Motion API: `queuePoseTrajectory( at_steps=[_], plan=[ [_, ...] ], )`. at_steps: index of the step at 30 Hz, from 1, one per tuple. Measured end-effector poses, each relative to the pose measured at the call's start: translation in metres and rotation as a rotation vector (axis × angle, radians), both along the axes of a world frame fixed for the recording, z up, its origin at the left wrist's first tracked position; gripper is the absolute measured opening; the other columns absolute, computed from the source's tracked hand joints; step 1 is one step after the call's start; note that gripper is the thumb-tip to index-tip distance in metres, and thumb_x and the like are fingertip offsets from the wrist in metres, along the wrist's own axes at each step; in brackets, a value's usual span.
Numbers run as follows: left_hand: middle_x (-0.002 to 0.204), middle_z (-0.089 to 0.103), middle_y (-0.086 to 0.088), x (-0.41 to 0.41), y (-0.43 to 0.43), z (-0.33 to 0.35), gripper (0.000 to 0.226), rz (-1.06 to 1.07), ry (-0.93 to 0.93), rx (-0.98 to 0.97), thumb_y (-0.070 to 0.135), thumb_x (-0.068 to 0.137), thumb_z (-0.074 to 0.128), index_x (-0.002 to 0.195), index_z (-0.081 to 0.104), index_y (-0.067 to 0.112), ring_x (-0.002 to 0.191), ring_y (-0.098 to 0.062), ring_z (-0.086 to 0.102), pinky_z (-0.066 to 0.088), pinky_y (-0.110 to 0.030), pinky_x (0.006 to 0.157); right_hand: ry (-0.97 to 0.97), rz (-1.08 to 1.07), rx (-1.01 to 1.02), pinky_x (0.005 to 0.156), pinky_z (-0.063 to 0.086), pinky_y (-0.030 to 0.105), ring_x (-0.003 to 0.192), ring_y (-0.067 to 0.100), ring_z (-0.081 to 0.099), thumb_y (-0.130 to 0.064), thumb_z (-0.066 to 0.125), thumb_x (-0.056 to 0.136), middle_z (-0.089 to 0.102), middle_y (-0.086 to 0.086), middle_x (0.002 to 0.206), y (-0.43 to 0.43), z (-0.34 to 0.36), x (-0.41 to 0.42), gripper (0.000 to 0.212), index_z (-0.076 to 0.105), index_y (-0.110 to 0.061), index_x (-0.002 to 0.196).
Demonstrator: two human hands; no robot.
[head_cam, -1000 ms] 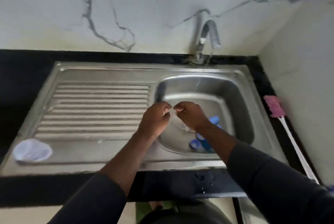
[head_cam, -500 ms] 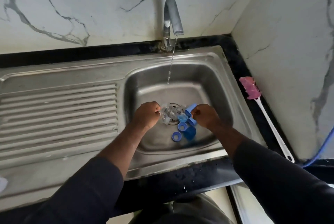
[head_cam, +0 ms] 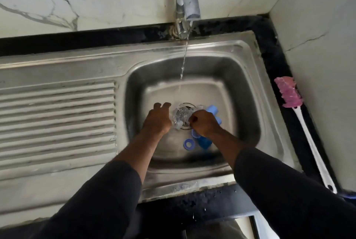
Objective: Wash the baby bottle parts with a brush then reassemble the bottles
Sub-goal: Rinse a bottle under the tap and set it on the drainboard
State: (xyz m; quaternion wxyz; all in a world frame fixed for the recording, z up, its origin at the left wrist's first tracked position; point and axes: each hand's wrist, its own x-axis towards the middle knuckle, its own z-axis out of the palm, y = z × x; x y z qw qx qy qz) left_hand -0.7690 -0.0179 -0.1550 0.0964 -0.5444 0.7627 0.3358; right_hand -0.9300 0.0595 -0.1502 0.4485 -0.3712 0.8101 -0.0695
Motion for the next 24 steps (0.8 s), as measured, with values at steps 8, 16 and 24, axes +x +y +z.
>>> queuePoseTrajectory(
  at_steps=[8,16,24],
  plan=[
    [0.133,0.048,-0.004,-0.007,-0.005,-0.035,0.041,-0.287,-0.273,-0.143,0.013,0.093,0.053,0.131,0.045,0.025,0.117,-0.031,0.052,0.049,-0.043,0.084,-0.4,-0.358,0.178,0.06,0.059,0.025,0.078,0.02,0.067,-0.005,0.059,0.093,0.066,0.016,0.106,-0.013,-0.041,0.031,0.006,0.058,-0.01,0.095],
    [0.107,0.066,-0.002,0.006,0.003,0.007,0.053,-0.052,-0.098,0.113,0.042,0.074,0.081,0.116,0.057,0.021,0.103,-0.026,0.064,0.052,-0.034,0.081,-0.435,-0.537,-0.125,0.077,0.06,0.05,0.081,0.032,0.068,-0.014,0.066,0.092,0.069,0.018,0.092,-0.016,-0.001,0.033,0.006,0.064,-0.013,0.086],
    [0.106,0.069,0.012,-0.019,-0.041,0.085,0.053,0.171,0.465,0.087,0.064,0.09,0.054,0.12,0.068,0.023,0.099,-0.01,0.065,0.046,-0.024,0.081,-0.533,-0.648,-0.502,0.077,0.058,0.043,0.092,0.026,0.069,-0.013,0.071,0.091,0.071,0.01,0.11,-0.081,0.08,0.003,0.025,0.06,-0.015,0.114]
  ],
)
